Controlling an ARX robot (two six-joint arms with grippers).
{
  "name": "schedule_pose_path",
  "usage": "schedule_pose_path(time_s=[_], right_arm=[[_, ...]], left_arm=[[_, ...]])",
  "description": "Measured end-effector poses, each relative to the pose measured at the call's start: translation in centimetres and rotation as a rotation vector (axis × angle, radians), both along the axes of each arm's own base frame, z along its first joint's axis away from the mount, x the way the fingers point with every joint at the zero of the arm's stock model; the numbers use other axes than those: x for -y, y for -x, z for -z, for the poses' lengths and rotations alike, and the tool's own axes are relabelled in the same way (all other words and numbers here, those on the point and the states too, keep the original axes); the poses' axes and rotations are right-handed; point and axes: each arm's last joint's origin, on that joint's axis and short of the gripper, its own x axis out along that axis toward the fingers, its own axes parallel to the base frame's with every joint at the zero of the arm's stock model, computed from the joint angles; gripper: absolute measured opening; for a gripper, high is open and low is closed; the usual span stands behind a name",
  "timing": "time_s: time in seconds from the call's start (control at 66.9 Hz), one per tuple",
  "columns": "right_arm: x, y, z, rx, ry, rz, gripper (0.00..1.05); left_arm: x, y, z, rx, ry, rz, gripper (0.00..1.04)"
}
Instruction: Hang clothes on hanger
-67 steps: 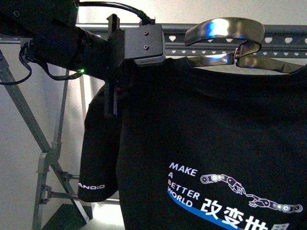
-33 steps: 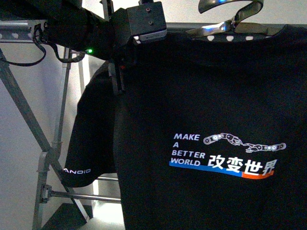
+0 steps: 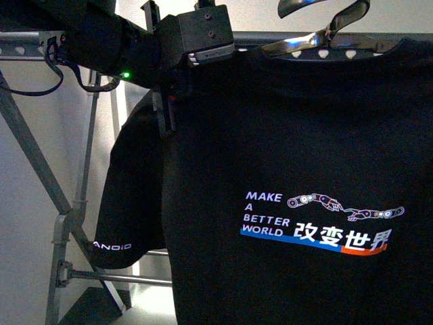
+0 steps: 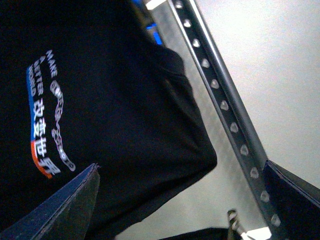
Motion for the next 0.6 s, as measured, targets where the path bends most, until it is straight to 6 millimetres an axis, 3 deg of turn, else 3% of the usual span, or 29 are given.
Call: schedule_pose_path(time_s=[0.09, 0.224, 0.598], right_arm=[[-0.1, -1.8, -1.1, 0.033, 0.231, -0.040, 0.97], [-1.0, -3.1, -1.9, 0.099, 0.401, -0.091, 0.97], [-3.9, -7.4, -2.8, 0.084, 0.473, -0.103, 0.97]], left_arm=[[0.1, 0.0, 0.0, -0.003, 0.001, 0.011, 0.09], [0.3, 0.1, 0.1, -0.014, 0.000, 0.023, 0.09], [1.1, 0.4, 0.2, -0.019, -0.001, 0.056, 0.09]])
